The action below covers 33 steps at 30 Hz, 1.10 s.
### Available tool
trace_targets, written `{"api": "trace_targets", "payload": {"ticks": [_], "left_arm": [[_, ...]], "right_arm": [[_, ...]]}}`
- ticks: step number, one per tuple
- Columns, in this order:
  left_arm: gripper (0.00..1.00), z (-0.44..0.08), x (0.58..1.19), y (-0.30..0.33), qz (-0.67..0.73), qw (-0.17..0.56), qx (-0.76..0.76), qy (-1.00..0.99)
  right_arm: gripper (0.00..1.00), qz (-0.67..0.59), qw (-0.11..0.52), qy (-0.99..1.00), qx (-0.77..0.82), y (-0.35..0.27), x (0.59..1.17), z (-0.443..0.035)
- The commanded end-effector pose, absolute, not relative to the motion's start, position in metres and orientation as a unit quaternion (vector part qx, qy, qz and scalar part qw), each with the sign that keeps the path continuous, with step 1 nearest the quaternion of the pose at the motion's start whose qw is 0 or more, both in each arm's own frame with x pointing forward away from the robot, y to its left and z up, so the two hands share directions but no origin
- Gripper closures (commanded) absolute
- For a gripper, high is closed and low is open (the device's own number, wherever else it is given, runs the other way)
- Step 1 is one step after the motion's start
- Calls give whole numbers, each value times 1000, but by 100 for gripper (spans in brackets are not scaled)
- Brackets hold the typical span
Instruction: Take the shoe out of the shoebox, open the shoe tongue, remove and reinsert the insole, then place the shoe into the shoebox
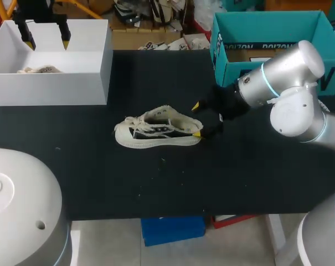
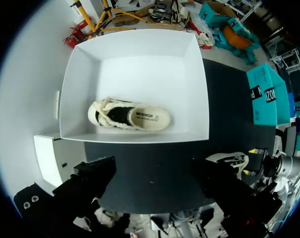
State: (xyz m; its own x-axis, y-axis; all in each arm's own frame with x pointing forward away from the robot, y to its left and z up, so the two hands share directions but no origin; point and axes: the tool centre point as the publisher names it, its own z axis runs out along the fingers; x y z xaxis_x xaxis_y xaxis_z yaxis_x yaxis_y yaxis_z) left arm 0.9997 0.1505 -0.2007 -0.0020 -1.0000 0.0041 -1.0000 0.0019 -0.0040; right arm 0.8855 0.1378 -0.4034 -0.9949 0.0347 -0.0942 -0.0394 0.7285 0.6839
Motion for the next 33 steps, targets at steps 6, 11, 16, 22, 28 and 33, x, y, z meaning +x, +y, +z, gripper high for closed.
{"api": "trace_targets", "payload": {"ticks": [6,11,16,22,28,33], "left_arm": [[0,-200,1000,150,2,0,707,-708],[0,-200,1000,150,2,0,707,-708],[0,-200,1000,150,2,0,707,-708],[0,-200,1000,150,2,0,707,-708],[0,-200,1000,150,2,0,707,-708],[0,-200,1000,150,2,0,707,-708]], "right_arm": [[0,372,43,927,2,147,878,-414],[0,378,40,925,5,151,877,-421],[0,383,39,923,6,155,878,-427],[0,387,35,921,5,159,880,-432],[0,388,33,921,2,159,883,-432],[0,388,30,921,4,160,883,-434]]}}
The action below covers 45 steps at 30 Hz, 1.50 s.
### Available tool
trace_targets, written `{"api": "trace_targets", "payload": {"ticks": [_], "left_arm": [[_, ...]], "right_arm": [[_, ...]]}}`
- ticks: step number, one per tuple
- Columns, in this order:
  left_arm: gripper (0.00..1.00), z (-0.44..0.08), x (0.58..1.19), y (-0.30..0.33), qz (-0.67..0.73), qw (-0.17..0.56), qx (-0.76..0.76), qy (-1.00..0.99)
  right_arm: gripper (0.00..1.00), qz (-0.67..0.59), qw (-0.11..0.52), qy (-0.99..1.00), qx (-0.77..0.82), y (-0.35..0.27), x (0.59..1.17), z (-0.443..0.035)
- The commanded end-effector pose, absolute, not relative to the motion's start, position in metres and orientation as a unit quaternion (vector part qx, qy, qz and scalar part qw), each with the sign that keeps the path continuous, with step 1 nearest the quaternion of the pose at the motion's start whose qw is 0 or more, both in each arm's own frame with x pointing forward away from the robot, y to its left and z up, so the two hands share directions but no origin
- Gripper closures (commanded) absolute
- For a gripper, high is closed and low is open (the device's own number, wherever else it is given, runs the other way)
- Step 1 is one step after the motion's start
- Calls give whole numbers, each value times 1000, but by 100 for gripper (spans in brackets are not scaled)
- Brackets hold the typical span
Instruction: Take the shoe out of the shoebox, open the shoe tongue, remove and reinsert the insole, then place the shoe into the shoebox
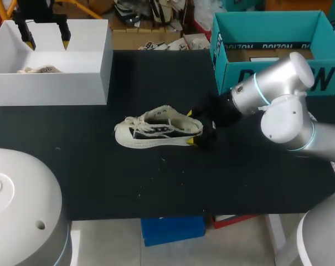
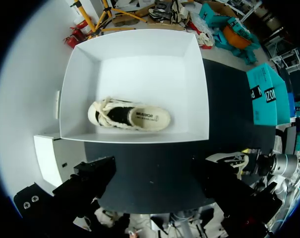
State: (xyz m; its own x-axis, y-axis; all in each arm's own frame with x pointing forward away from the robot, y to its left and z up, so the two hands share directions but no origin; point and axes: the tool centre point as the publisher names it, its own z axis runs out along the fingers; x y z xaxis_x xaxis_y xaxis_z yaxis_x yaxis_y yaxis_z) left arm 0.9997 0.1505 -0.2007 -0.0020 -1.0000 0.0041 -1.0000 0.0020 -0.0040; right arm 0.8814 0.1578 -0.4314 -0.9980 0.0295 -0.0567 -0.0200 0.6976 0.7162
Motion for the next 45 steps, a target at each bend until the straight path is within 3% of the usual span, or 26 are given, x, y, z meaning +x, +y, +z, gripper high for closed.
{"api": "trace_targets", "payload": {"ticks": [1,8,9,10,23,36,45], "left_arm": [[0,-200,1000,150,2,0,707,-708],[0,-200,1000,150,2,0,707,-708],[0,-200,1000,150,2,0,707,-708],[0,-200,1000,150,2,0,707,-708],[0,-200,995,146,-2,0,704,-710],[0,-199,900,61,-33,12,703,-710],[0,-210,866,11,-31,18,672,-740]], "right_arm": [[0,388,29,921,4,160,883,-434],[0,392,25,920,8,162,879,-439],[73,383,29,923,12,162,879,-439],[100,382,29,924,13,162,879,-440],[100,382,29,924,13,162,879,-440],[100,382,29,924,13,162,879,-440],[100,382,29,924,13,162,879,-440]]}}
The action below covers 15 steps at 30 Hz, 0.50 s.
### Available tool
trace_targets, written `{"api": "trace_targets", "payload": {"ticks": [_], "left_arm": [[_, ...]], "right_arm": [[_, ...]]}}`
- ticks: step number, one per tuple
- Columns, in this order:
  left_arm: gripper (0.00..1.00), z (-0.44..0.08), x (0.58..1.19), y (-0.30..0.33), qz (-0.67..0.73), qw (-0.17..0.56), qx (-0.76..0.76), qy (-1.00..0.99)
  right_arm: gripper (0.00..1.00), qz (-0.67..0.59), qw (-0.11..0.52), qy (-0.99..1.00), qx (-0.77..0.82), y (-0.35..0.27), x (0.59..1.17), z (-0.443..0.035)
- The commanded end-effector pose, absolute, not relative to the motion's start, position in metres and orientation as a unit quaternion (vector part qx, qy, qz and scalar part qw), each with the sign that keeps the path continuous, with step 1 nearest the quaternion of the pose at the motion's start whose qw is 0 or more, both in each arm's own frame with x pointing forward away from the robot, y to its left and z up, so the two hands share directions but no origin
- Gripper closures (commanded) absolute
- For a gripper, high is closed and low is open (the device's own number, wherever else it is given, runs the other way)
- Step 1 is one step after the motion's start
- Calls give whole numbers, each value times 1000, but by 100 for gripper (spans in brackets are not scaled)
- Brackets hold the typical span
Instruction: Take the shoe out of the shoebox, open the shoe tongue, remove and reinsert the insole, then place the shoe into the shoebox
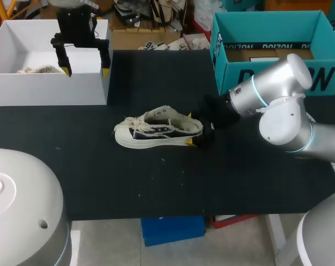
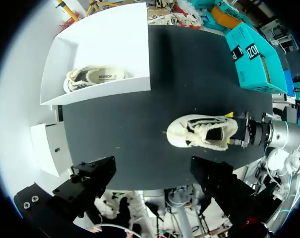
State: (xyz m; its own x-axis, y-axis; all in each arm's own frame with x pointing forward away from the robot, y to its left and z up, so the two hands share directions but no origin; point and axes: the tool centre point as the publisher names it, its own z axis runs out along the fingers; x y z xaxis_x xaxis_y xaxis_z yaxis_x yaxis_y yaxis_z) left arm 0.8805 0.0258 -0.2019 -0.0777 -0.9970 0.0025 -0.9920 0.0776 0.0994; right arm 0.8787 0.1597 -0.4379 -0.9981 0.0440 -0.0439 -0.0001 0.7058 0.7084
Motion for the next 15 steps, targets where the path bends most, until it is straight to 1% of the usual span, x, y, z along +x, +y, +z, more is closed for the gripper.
{"api": "trace_targets", "payload": {"ticks": [1,15], "left_arm": [[0,-213,863,6,-32,14,668,-744],[0,-213,859,-1,-32,15,667,-744]], "right_arm": [[100,382,29,924,13,162,879,-440],[100,382,29,924,13,162,879,-440]]}}
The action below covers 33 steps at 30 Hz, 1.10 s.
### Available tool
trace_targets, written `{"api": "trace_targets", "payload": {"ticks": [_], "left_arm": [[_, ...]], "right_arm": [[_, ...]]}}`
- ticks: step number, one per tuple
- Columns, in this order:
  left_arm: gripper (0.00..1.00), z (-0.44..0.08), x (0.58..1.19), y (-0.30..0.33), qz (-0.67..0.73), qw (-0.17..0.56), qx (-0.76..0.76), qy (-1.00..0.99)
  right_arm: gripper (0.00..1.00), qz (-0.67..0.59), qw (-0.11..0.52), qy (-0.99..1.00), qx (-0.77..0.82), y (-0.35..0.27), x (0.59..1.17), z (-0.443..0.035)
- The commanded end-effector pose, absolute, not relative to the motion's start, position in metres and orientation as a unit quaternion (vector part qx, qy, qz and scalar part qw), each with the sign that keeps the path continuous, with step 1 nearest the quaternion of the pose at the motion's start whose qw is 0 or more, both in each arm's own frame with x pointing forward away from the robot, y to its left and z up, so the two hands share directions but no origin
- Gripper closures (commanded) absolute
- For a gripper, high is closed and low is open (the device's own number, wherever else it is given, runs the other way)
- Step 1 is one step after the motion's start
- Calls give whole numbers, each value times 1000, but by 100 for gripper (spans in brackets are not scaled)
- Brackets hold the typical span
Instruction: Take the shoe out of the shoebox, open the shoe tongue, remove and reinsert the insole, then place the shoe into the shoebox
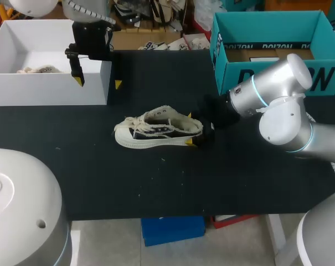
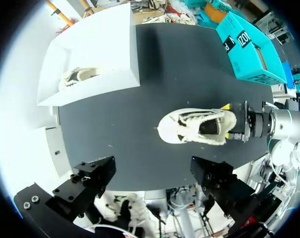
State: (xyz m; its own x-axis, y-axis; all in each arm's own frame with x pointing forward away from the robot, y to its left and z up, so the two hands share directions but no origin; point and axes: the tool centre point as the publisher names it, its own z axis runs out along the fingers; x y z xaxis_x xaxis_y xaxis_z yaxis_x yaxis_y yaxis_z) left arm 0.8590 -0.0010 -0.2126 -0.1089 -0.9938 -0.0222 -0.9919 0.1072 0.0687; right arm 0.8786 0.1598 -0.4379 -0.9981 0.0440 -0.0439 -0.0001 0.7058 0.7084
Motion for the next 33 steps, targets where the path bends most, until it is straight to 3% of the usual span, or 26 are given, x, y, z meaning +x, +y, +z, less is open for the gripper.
{"api": "trace_targets", "payload": {"ticks": [1,11,19,33], "left_arm": [[0,-213,859,-1,-32,15,667,-744],[0,-237,867,-34,-51,40,654,-753],[0,-260,853,-98,-86,14,619,-781],[0,-304,848,-138,-128,-40,636,-760]], "right_arm": [[100,382,29,924,13,162,879,-440],[100,382,29,924,13,162,879,-440],[100,382,29,924,13,162,879,-440],[100,382,29,924,13,162,879,-440]]}}
